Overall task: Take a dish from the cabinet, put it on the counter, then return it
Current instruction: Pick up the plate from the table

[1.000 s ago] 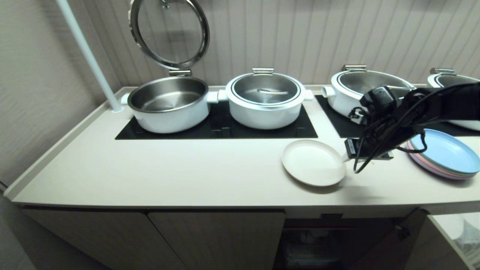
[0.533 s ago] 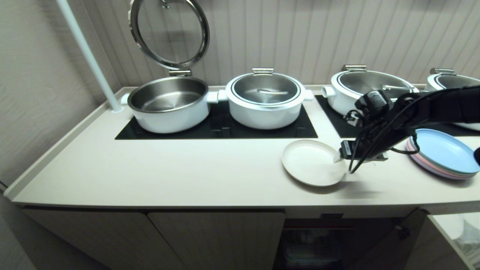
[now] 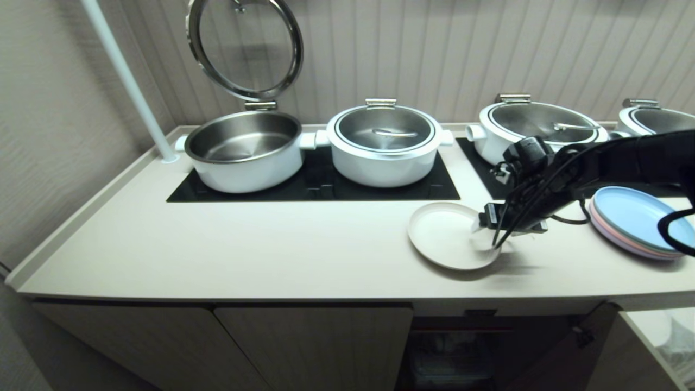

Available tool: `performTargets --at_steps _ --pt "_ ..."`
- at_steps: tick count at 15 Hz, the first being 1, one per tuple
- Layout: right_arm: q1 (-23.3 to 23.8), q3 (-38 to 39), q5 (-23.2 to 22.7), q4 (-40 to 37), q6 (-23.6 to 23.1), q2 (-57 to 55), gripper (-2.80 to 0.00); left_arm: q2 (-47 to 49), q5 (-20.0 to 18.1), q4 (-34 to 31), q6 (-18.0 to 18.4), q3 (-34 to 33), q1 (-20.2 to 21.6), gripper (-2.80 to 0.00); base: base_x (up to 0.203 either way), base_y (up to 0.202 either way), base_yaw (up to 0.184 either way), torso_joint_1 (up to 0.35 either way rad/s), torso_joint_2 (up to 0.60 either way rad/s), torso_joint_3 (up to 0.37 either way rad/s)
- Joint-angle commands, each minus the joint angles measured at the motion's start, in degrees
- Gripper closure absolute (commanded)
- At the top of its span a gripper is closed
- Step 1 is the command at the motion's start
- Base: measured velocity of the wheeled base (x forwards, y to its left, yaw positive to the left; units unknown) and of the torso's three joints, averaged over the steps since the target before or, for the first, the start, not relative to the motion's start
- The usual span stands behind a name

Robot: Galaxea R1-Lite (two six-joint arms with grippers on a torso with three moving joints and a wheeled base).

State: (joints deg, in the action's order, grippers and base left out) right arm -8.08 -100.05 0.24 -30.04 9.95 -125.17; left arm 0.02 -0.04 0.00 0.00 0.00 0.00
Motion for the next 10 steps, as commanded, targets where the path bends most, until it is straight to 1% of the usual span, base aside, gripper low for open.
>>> performTargets --at_steps 1,5,10 --pt "-0.1 -0.1 0.0 0.3 0.1 -0.9 -2.8 0.0 0.0 0.0 0.0 0.0 0.0 -2.8 0.0 0.0 0.0 0.0 0.0 0.0" --pt "-0.1 -0.1 0.4 1.1 0.1 -1.8 -2.8 0.0 0.0 0.0 0.0 0.0 0.0 -2.8 0.0 0.0 0.0 0.0 0.0 0.0" --pt "-0.1 -0.1 2.0 1.9 0.2 -2.7 -2.8 0.0 0.0 0.0 0.0 0.0 0.0 -2.8 0.0 0.0 0.0 0.0 0.0 0.0"
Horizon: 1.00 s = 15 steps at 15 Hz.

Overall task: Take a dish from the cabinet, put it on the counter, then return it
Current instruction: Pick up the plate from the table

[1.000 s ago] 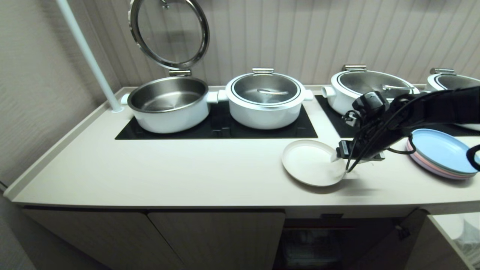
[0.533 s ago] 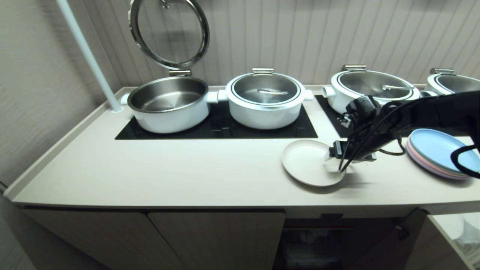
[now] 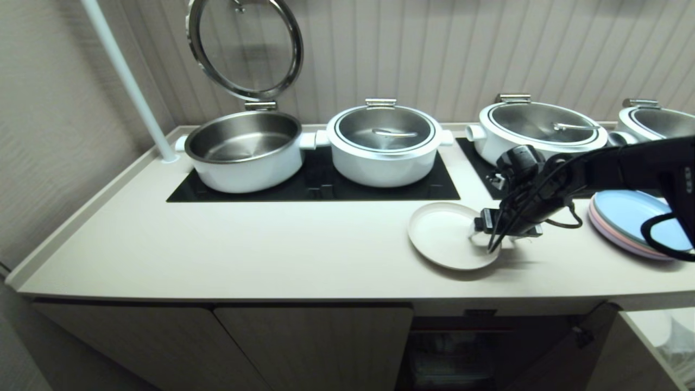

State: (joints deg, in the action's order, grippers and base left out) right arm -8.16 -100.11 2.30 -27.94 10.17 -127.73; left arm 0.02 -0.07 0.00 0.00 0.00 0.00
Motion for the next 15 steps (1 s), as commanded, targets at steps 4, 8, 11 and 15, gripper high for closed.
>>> performTargets --at_steps 4,8,11,15 --pt "0.0 -0.1 0.0 1.2 0.3 -0.5 -2.8 0.0 0.0 0.0 0.0 0.0 0.0 -2.8 0.0 0.0 0.0 0.0 0.0 0.0" --pt "-0.1 -0.8 0.0 1.4 0.3 -0.8 -2.8 0.0 0.0 0.0 0.0 0.0 0.0 -2.8 0.0 0.0 0.0 0.0 0.0 0.0" --pt "-0.2 -2.6 0.0 1.4 0.3 -1.6 -2.8 0.0 0.1 0.0 0.0 0.0 0.0 -2.8 0.0 0.0 0.0 0.0 0.0 0.0" --pt "-0.5 -2.7 0.1 1.3 0.3 -1.6 -2.8 0.0 0.1 0.0 0.0 0.0 0.0 -2.8 0.0 0.0 0.0 0.0 0.0 0.0"
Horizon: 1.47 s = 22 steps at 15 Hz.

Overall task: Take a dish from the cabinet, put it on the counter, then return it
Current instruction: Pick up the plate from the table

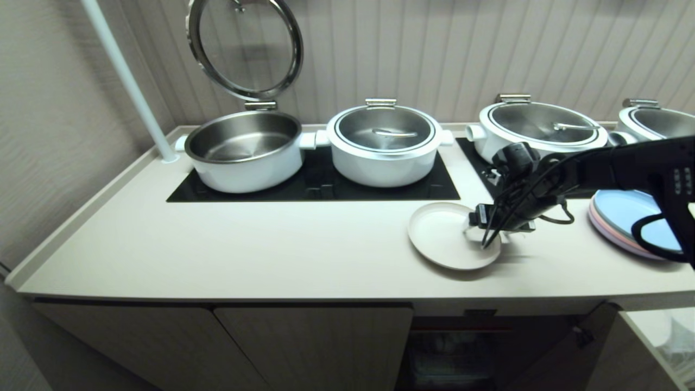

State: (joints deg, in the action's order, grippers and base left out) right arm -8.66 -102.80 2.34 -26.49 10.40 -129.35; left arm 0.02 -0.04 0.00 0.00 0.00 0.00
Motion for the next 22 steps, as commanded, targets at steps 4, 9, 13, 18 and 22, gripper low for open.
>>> performTargets --at_steps 4,9,13,18,22 --pt "-0.1 0.0 0.1 -0.1 0.1 0.0 -2.8 0.0 0.0 0.0 0.0 0.0 0.0 -2.8 0.0 0.0 0.0 0.0 0.0 0.0" --pt "-0.3 0.1 0.2 -0.1 0.1 0.0 0.0 0.0 0.0 0.0 0.0 0.0 0.0 -2.8 0.0 0.0 0.0 0.0 0.0 0.0" --pt "-0.6 0.1 0.5 -0.1 1.4 -0.1 0.0 0.0 0.0 0.0 0.0 0.0 0.0 -2.8 0.0 0.0 0.0 0.0 0.0 0.0" --pt "-0.8 0.3 1.0 -0.2 2.5 0.5 0.0 0.0 0.0 0.0 0.0 0.0 0.0 -2.8 0.0 0.0 0.0 0.0 0.0 0.0" --pt "-1.8 0.6 2.9 -0.5 4.7 1.2 0.0 0.0 0.0 0.0 0.0 0.0 0.0 -2.8 0.0 0.0 0.0 0.0 0.0 0.0"
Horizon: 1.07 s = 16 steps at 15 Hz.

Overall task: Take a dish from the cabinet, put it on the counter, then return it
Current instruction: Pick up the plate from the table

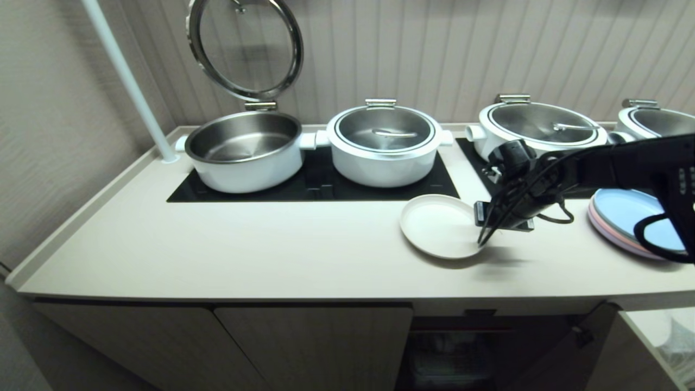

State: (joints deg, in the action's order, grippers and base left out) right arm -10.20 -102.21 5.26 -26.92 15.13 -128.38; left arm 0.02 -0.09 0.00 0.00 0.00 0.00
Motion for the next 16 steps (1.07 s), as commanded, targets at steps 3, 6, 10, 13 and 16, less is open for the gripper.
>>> performTargets --at_steps 3,6,10,13,16 --pt "-0.9 1.3 0.0 -0.2 2.2 1.6 0.0 0.0 0.1 0.0 0.0 0.0 0.0 -2.8 0.0 0.0 0.0 0.0 0.0 0.0" --pt "-1.3 4.8 0.1 0.2 2.7 3.7 0.0 0.0 0.0 0.0 0.0 0.0 0.0 -2.8 0.0 0.0 0.0 0.0 0.0 0.0" --pt "-2.1 7.3 0.5 0.1 9.3 6.6 0.0 0.0 0.1 0.0 0.0 0.0 0.0 -2.8 0.0 0.0 0.0 0.0 0.0 0.0" --pt "-2.5 10.5 0.5 0.3 12.6 9.2 0.0 0.0 0.1 0.0 0.0 0.0 0.0 -2.8 0.0 0.0 0.0 0.0 0.0 0.0" --pt "-2.9 13.4 0.5 0.5 16.2 12.1 0.0 0.0 0.0 0.0 0.0 0.0 0.0 -2.8 0.0 0.0 0.0 0.0 0.0 0.0"
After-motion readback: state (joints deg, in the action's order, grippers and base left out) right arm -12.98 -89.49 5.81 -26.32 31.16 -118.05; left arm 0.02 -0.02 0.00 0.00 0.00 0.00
